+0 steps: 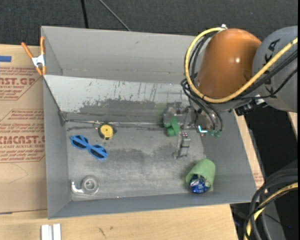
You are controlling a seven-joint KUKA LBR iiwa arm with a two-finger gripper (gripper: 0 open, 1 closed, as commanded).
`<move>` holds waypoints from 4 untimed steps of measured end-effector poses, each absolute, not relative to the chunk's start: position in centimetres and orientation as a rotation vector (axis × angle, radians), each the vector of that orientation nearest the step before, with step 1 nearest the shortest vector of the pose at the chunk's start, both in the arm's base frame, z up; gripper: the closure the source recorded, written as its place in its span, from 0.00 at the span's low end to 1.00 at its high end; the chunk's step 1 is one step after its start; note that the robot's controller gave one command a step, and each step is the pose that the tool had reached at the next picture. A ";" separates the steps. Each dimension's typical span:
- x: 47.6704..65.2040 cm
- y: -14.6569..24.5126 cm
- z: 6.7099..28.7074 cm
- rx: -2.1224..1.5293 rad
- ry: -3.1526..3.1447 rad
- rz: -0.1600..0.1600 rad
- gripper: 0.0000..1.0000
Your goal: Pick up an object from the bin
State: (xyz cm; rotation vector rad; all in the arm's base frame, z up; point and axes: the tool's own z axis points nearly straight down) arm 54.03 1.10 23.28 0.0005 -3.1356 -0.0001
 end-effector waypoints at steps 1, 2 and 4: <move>51.5 -10.3 13.4 0.298 -3.123 0.001 0.00; 49.1 -12.7 7.8 0.562 -3.077 0.001 0.00; 50.7 -12.5 23.1 0.535 -3.106 0.006 1.00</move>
Offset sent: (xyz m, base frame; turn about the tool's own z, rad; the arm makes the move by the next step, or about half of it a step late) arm -0.0231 -0.1112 -0.0954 -0.1949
